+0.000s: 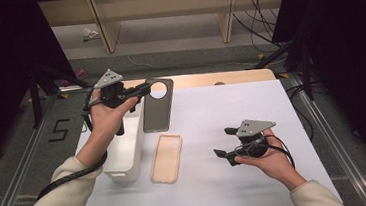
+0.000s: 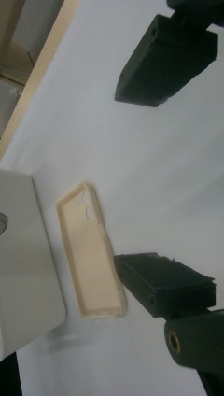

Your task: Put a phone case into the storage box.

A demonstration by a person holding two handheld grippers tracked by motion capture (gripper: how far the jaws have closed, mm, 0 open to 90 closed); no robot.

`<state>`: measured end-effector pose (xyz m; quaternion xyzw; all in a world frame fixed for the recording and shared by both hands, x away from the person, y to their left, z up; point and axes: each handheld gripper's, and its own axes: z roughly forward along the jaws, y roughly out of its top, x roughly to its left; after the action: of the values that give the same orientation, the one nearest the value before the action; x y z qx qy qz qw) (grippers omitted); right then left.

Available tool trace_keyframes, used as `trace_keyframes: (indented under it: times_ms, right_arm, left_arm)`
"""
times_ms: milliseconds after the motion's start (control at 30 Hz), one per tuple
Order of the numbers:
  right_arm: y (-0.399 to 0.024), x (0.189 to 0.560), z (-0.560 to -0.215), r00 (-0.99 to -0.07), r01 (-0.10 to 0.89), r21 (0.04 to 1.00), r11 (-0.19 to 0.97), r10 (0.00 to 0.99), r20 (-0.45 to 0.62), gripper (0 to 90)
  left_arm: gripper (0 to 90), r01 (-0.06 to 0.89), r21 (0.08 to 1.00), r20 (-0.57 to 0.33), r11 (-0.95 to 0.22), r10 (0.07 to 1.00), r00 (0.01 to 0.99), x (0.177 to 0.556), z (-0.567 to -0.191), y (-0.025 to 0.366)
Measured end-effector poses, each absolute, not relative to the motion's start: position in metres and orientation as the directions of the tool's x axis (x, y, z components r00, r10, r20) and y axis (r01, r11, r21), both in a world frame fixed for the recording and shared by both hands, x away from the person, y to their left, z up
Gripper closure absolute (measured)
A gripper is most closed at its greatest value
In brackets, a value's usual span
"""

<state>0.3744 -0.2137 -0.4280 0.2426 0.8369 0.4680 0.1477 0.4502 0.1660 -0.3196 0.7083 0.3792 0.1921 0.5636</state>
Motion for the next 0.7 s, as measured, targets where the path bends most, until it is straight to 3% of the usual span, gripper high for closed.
trace_keyframes:
  times_ms: [700]
  right_arm:
    - [-0.217,0.374,-0.429,-0.828,0.284,0.858,0.427,0.560,-0.005,18.7]
  left_arm:
    - [81.5,0.280,0.958,-0.131,-0.064,0.769,0.626,0.460,-0.311,0.204]
